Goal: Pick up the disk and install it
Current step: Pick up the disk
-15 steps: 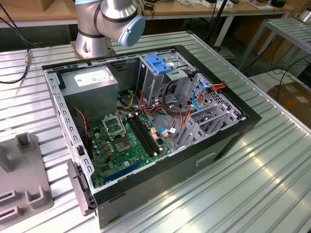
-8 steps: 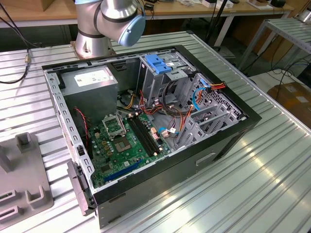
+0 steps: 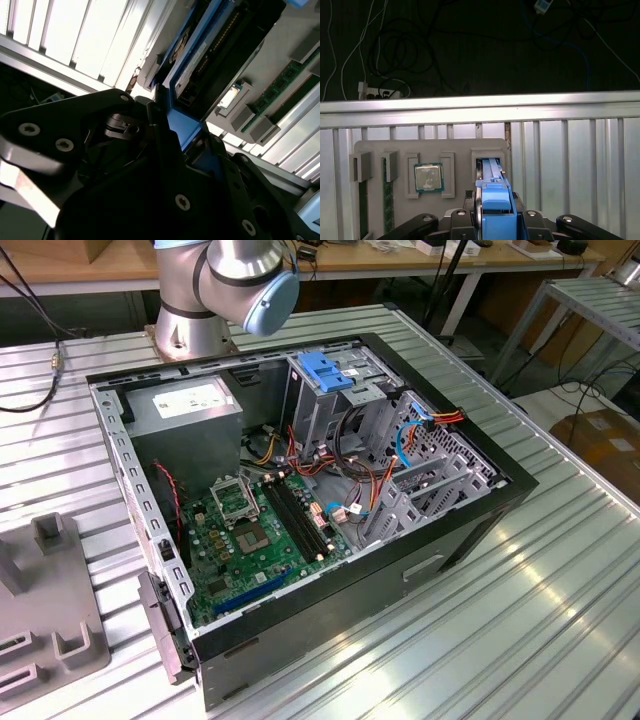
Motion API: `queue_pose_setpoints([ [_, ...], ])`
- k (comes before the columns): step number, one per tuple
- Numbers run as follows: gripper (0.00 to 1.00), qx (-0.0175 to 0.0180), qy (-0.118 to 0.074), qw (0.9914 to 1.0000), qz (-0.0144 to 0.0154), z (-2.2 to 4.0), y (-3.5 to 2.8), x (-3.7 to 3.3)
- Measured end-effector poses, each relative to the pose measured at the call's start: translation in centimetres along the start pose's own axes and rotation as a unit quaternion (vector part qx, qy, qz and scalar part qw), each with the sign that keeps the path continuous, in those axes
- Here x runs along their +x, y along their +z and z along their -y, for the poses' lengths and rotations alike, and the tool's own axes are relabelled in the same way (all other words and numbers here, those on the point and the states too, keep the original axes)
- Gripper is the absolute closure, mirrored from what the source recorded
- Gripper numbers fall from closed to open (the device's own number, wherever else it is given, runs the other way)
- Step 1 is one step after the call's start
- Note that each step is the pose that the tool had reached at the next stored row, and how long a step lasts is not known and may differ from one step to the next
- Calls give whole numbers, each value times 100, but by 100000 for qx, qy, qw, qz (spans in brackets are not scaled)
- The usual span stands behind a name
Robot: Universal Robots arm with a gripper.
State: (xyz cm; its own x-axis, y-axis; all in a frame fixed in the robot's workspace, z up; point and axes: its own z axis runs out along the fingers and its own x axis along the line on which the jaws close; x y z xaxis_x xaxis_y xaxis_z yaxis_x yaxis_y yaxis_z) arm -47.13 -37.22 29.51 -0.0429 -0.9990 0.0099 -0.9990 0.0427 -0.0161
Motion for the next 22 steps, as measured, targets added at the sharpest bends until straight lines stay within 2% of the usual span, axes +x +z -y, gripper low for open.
queue_pose_setpoints([
  [11, 63, 1, 163, 100000, -1, 0, 0, 0],
  [20, 63, 3, 162, 100000, -2, 1, -68, 1],
  [21, 63, -2, 163, 100000, -3, 2, -136, 1],
  [22, 63, 1, 161, 100000, -3, 4, -246, 2],
])
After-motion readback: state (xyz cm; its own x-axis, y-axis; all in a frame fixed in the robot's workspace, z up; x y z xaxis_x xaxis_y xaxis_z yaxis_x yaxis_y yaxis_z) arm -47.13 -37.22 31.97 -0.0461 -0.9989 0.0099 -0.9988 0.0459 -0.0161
